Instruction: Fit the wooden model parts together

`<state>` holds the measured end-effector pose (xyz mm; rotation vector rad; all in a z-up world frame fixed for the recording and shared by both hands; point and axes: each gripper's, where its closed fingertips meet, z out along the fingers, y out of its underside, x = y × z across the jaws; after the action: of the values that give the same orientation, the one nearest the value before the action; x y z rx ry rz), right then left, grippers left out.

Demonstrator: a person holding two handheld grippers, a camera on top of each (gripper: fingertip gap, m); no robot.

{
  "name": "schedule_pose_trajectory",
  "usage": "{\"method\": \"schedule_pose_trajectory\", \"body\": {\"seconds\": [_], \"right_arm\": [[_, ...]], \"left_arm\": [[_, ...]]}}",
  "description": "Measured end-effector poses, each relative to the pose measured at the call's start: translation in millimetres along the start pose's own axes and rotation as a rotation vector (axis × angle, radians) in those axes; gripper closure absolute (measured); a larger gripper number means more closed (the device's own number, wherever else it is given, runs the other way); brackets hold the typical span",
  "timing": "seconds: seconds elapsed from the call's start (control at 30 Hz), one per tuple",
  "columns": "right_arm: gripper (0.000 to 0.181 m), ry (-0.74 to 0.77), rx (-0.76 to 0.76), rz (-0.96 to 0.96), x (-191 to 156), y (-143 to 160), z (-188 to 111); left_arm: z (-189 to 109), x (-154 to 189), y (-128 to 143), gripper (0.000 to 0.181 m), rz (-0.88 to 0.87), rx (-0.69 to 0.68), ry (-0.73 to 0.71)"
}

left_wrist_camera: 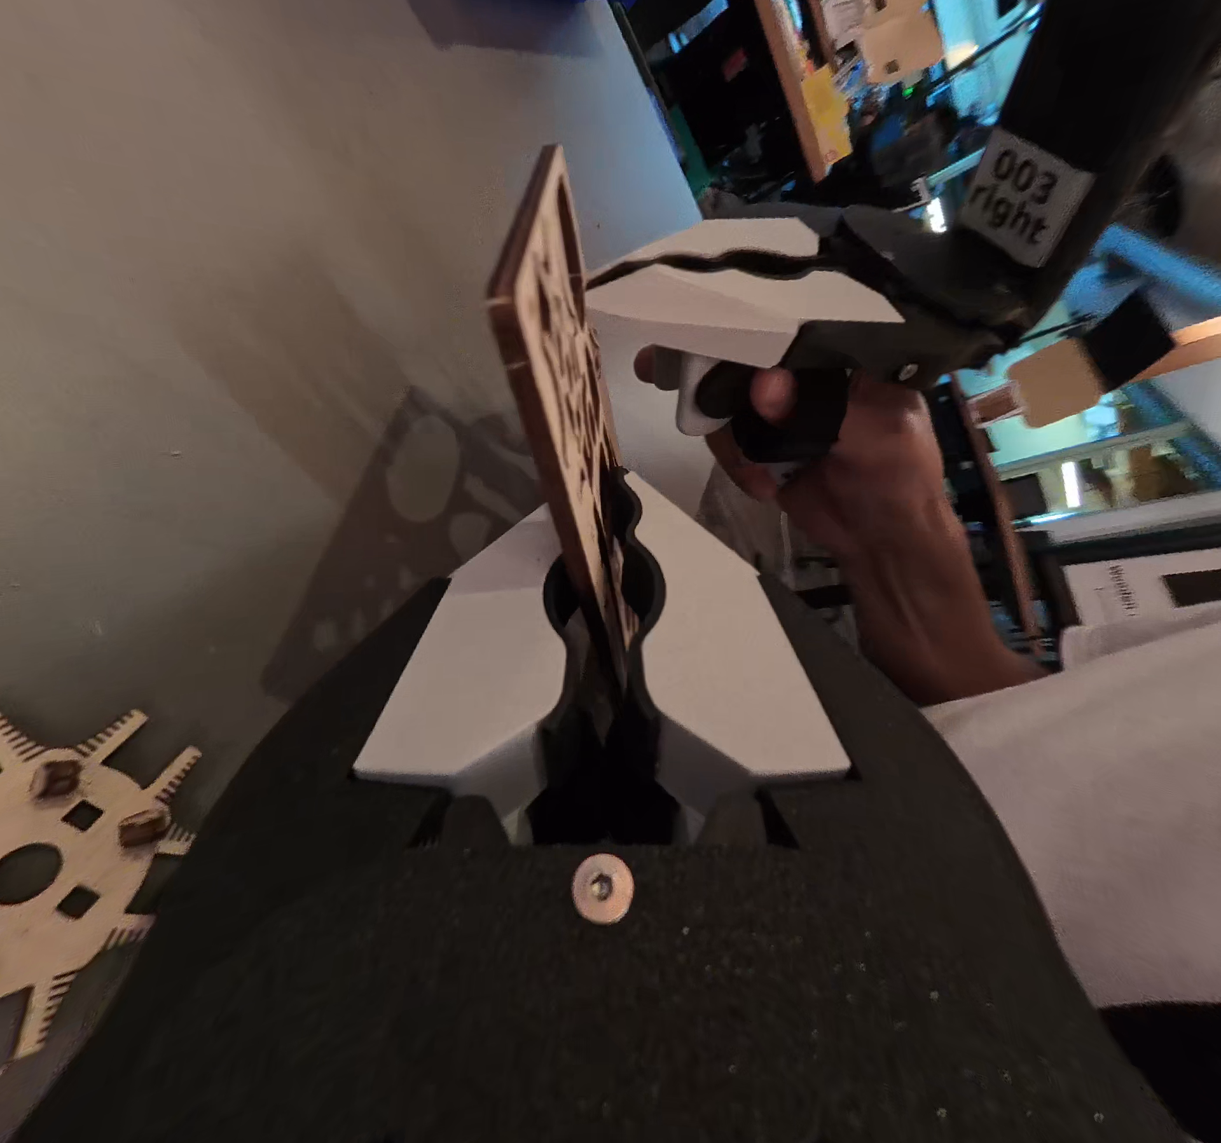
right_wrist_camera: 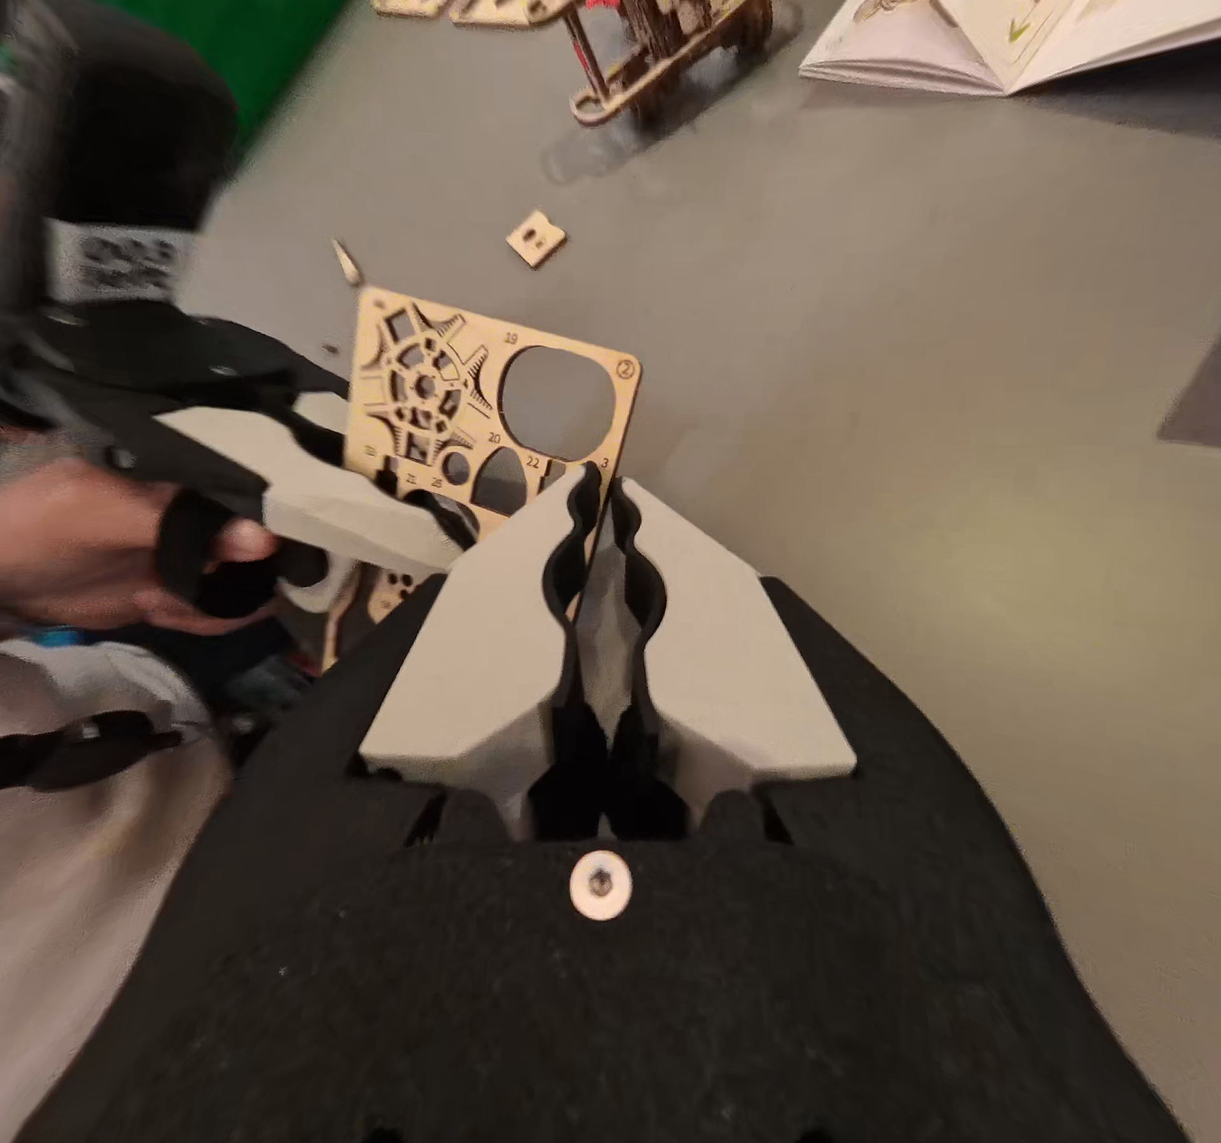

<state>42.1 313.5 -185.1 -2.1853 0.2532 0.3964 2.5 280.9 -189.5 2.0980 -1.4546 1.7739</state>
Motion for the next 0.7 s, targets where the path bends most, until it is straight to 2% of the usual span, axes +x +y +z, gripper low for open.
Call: {"method": "schedule_pose_trajectory", "body": {"seconds": [0.03, 0.13, 0.23, 0.3, 0.43, 0.7], "right_arm": [[0.178, -0.049, 0.008, 0.059, 0.0, -0.6, -0.6], [0.176, -0.19, 0.086, 0.241, 0.1, -2.7, -2.9], [0.165, -0.297, 0.191, 0.306, 1.4, -12.1, -12.6], [0.164, -0.385, 0.244, 0.355, -0.3, -17.5, -21.1], [0.164, -0.472, 0.146, 0.375, -15.3, 1.7, -10.4], [0.177, -0.57, 0.143, 0.472, -33.9, -4.8, -1.9]], "left_arm": [[-0.2, -0.7, -1.0, 0.181, -0.027, 0.002, 0.016], [1.8, 1.2, -1.2, 0.181, -0.029, 0.012, 0.023], [-0.7, -3.5, -2.0, 0.18, -0.115, 0.029, 0.061], [-4.4, -7.0, -2.7, 0.18, -0.163, 0.049, 0.089], [-15.5, -2.3, -9.7, 0.181, -0.205, 0.106, 0.168], [-24.7, 5.7, -9.8, 0.181, -0.19, 0.133, 0.224]]}}
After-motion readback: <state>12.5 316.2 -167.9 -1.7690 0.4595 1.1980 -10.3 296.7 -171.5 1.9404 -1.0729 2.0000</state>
